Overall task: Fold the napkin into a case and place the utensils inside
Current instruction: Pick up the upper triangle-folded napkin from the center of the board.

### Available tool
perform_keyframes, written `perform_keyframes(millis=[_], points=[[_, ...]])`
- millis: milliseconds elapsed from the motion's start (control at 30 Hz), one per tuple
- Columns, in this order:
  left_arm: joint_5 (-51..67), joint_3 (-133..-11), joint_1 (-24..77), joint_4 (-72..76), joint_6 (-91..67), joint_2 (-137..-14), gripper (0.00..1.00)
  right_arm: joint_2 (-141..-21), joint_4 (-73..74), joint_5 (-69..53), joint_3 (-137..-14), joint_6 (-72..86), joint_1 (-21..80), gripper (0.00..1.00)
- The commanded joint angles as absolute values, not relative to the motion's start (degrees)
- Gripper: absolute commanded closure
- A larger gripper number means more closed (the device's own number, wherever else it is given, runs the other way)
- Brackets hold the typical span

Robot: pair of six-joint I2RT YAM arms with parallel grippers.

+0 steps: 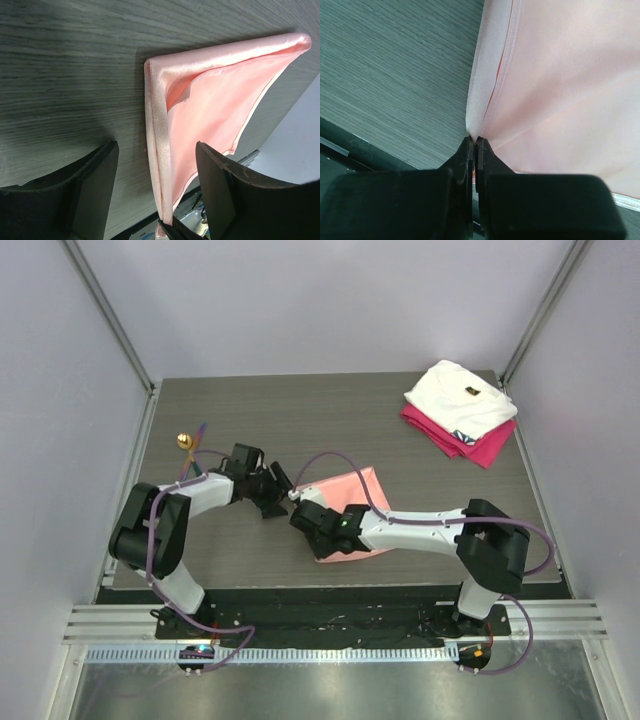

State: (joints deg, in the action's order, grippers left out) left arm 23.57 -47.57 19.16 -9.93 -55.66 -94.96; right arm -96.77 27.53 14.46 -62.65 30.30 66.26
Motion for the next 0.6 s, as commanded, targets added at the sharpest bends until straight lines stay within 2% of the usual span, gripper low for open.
perform_keyframes(millis=[0,567], points=[[20.7,-49.1,20.1,-9.0,-56.6,-97.0,0.33,-93.6,25.6,14.3,-62.8,30.0,65.9,0.99],[18.6,-53.3,21.6,-8.3,-58.5,-104.1,0.47,-91.8,25.0,14.2,-62.9,28.8,64.2,0.99]])
